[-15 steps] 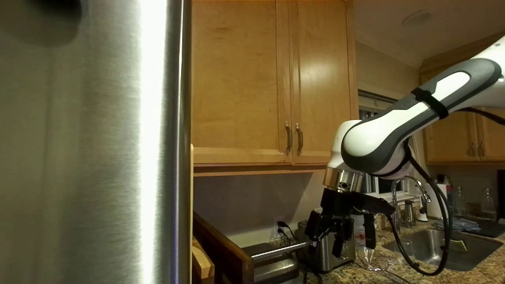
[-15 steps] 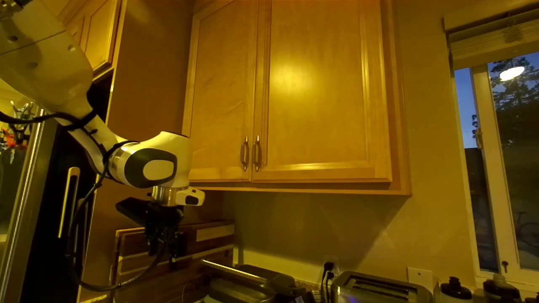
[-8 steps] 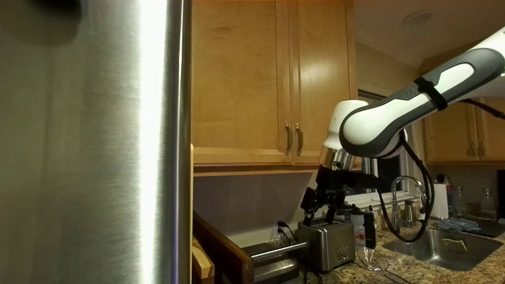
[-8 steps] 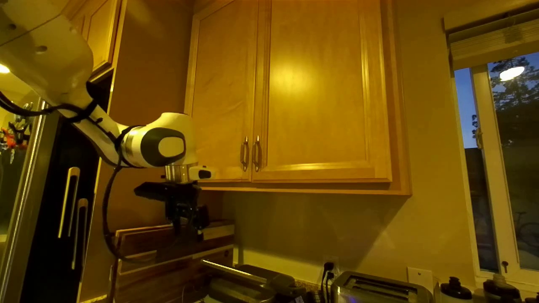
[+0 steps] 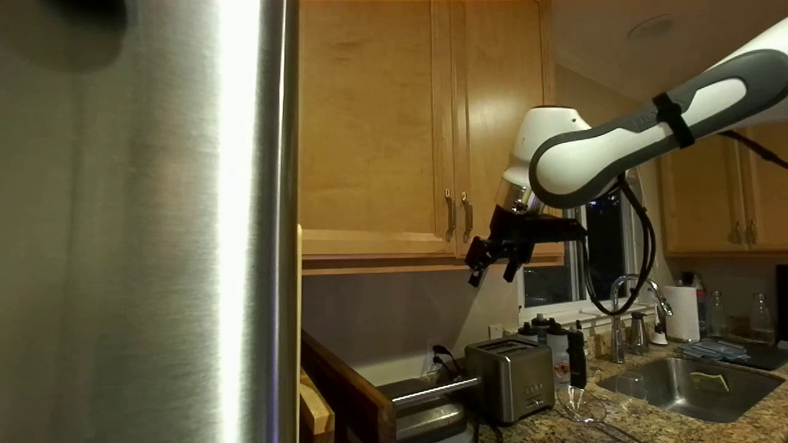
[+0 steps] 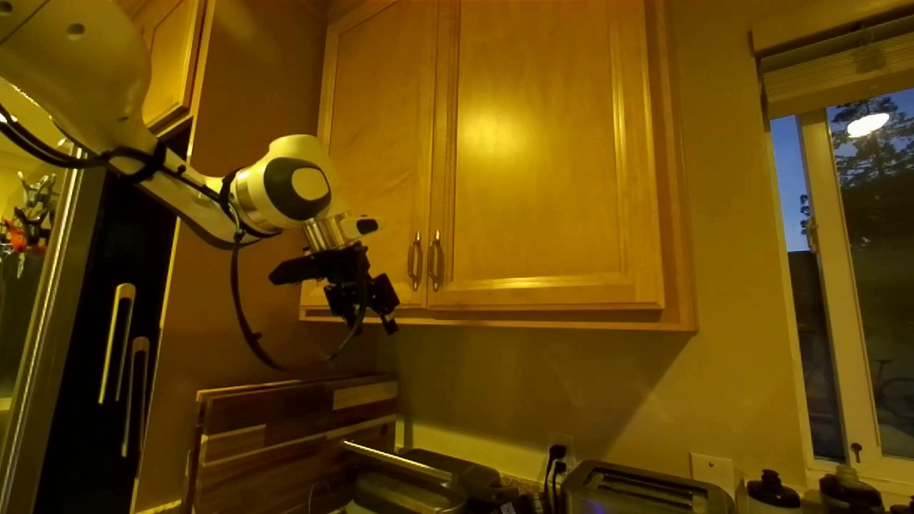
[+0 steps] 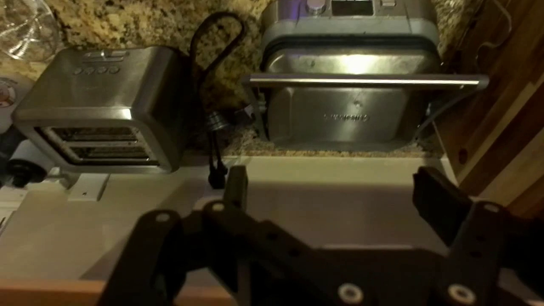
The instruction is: Put one of the wooden objects in the upper cabinet
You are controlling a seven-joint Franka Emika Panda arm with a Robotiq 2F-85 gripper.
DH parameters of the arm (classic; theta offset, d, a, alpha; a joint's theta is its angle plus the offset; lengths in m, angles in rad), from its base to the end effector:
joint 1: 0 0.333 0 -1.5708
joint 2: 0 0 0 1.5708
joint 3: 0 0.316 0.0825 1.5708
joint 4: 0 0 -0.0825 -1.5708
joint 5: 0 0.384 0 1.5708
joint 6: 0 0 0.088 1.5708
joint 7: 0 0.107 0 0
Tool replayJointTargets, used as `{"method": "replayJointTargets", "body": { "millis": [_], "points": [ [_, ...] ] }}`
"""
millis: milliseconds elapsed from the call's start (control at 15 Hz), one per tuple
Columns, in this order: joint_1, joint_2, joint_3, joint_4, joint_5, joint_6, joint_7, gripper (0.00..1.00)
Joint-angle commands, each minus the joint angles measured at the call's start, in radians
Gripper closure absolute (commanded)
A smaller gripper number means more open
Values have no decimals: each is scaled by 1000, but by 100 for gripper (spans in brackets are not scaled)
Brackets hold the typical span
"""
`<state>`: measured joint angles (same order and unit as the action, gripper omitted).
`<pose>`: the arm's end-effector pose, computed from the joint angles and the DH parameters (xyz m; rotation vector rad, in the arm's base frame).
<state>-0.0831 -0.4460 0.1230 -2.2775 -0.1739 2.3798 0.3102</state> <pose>0.4616 0.0246 0.5875 2.9013 -0.2542 0.8510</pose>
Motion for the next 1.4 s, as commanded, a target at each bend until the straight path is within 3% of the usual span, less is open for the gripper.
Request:
{"method": "replayJointTargets", "body": {
  "millis": [0,533,1333],
  "points": [
    [-60,2,35,71,-94,-2,100,0],
    [-40,7,23,86,-77,-3,90,0],
    [-113,47,-11,236,-98,120,124,0]
  ]
}}
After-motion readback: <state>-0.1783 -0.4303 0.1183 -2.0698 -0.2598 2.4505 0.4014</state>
